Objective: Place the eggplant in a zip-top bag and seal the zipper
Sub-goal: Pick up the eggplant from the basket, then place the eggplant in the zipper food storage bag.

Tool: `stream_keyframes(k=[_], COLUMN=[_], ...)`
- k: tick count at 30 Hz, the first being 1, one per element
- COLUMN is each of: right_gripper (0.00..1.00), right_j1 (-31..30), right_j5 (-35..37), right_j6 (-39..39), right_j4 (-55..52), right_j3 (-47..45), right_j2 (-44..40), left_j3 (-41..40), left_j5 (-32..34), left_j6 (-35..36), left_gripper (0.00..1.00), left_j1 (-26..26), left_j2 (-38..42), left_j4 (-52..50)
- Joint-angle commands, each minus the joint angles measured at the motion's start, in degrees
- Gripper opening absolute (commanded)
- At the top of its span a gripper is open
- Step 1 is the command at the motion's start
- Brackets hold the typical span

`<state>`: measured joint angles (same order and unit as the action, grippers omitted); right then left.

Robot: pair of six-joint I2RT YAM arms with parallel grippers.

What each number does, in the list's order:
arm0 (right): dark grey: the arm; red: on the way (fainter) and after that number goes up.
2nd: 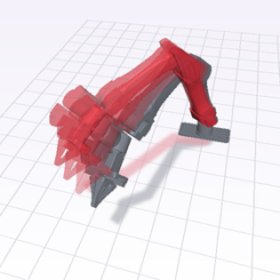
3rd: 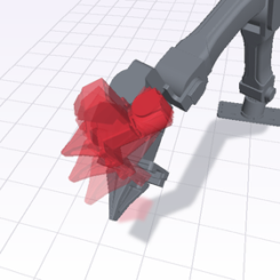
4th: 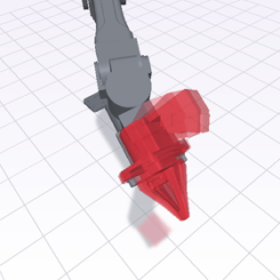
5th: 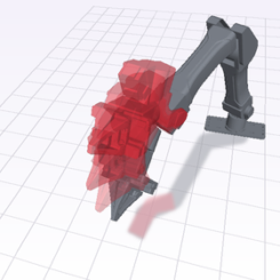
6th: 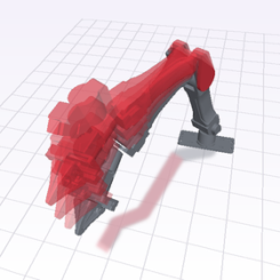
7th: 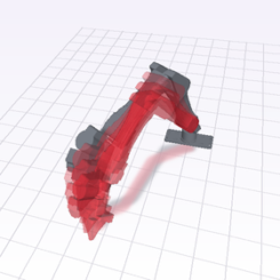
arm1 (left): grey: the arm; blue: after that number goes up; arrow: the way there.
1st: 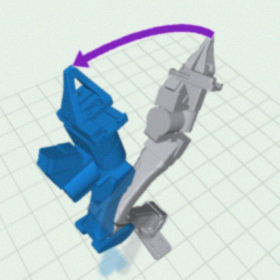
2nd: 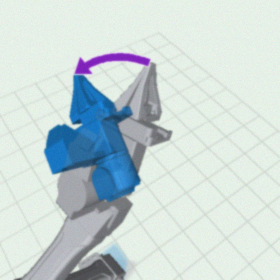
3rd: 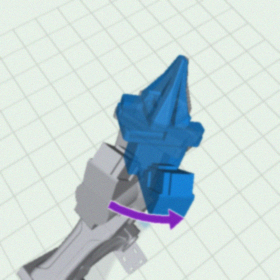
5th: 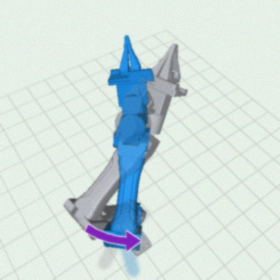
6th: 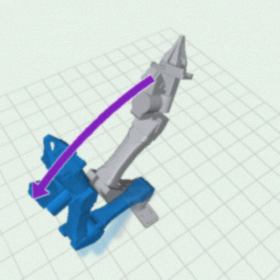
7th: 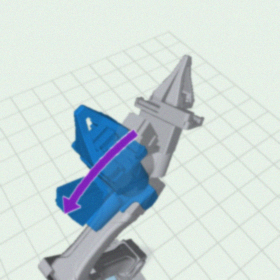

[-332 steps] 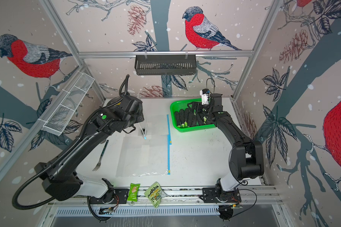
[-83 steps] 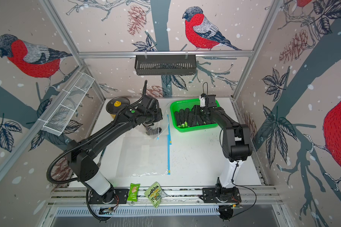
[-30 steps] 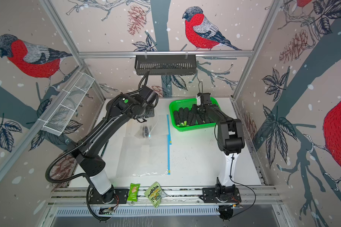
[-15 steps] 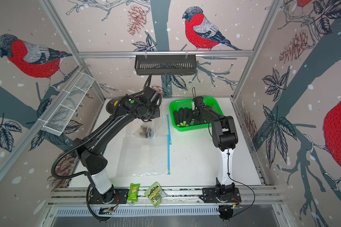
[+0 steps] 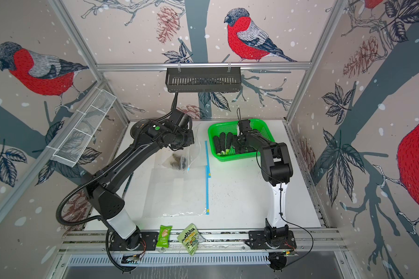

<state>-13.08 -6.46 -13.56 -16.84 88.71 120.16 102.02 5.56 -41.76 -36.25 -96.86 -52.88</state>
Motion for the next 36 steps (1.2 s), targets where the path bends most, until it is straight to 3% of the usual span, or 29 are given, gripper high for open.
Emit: stream_keyframes(k=[1, 6, 13, 21, 29, 36], right_gripper=[0.36, 0.36, 0.35, 0.33, 0.32, 0.31], right_j1=[-0.1, -0.41, -3.56, -13.43, -24.93, -28.23], right_j5=[-1.14, -2.74, -3.12, -4.26, -0.78, 2.93], right_j6=[-0.94, -1.81, -2.37, -5.1, -6.04, -7.69], right_j4=[1.32, 4.02, 9.77, 24.02, 36.08, 46.81], right_j3=[-0.86, -4.34, -12.83, -25.51, -26.84, -26.92], right_j2=[-4.87, -13.85, -27.27, -43.07, -44.68, -40.12], left_j3=[-4.05, -10.0, -10.61, -11.05, -10.79, -11.14], left_j5=[-2.96, -2.39, -1.78, -1.04, -1.42, -1.84], left_j6=[-1.18, -1.11, -1.63, -2.69, -3.24, -3.86], left_gripper=[0.0, 0.0, 0.0, 0.0, 0.0, 0.0], left_j1=[0.31, 0.39, 0.58, 0.63, 0.58, 0.57], left_j2=[2.82, 7.13, 7.83, 8.09, 8.08, 8.77], left_j4=[7.86, 14.34, 14.43, 15.32, 15.4, 15.92])
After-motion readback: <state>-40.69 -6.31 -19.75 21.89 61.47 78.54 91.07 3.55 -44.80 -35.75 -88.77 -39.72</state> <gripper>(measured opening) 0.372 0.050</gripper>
